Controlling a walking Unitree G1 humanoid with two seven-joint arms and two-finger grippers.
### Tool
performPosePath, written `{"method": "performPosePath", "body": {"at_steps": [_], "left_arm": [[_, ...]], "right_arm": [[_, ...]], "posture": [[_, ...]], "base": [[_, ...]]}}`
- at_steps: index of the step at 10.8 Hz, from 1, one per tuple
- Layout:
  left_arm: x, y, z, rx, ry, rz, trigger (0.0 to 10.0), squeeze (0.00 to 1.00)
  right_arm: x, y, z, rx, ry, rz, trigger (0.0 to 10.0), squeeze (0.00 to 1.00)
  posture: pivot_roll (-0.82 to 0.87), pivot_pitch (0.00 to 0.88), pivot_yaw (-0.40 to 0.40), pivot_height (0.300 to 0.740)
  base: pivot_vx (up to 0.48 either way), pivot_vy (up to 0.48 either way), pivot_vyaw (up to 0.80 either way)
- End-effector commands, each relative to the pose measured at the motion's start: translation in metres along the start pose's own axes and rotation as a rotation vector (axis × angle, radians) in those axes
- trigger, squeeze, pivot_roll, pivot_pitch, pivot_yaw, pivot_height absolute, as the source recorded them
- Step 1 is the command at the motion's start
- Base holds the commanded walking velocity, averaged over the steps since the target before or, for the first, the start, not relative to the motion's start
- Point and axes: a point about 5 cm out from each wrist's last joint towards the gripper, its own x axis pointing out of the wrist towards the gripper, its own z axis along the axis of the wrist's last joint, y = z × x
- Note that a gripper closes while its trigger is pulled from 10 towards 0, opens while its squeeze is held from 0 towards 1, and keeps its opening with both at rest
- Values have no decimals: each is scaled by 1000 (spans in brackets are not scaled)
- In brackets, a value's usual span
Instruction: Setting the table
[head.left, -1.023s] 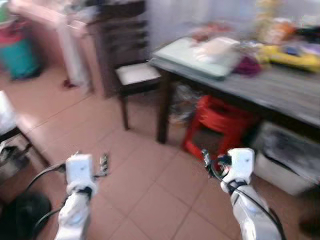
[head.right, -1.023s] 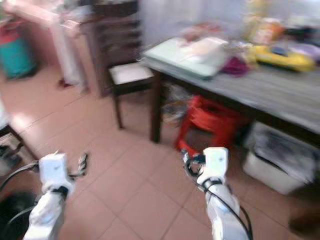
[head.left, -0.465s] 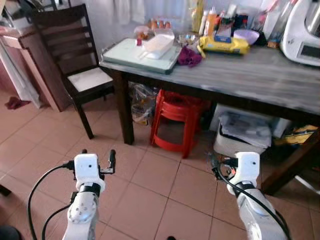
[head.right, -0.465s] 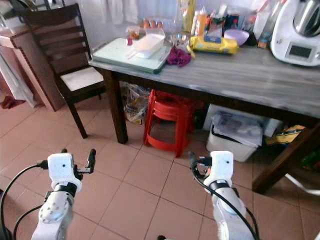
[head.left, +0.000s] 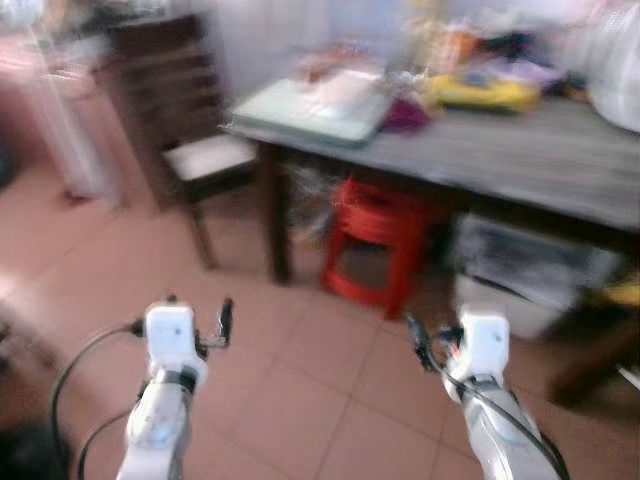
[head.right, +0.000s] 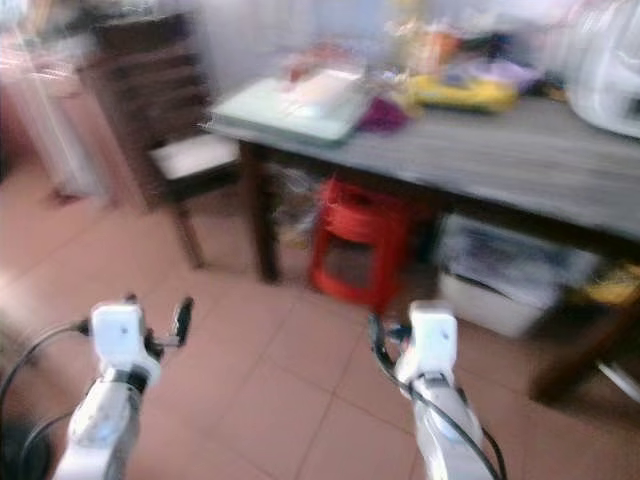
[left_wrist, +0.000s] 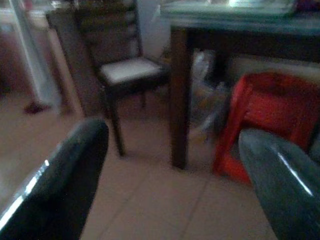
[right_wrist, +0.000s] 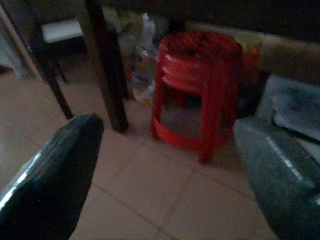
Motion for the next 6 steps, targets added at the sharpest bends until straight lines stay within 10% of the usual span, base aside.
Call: {"method": "performPosePath", "body": {"at_steps": [1,6], "left_arm": [[3,-1,6,11,-17,-24,10000,0],[-1,-2,-1,6,31,-42,10000,0]], "right_arm": [[-2,0,-1,1,1,-11,10000,0],[-3,2,-4,11,10,-21,10000,0]], "posture": [[-29,89,31,740],[-26,97,46,740]], "base": [[480,0,0],[268,0,0]]}}
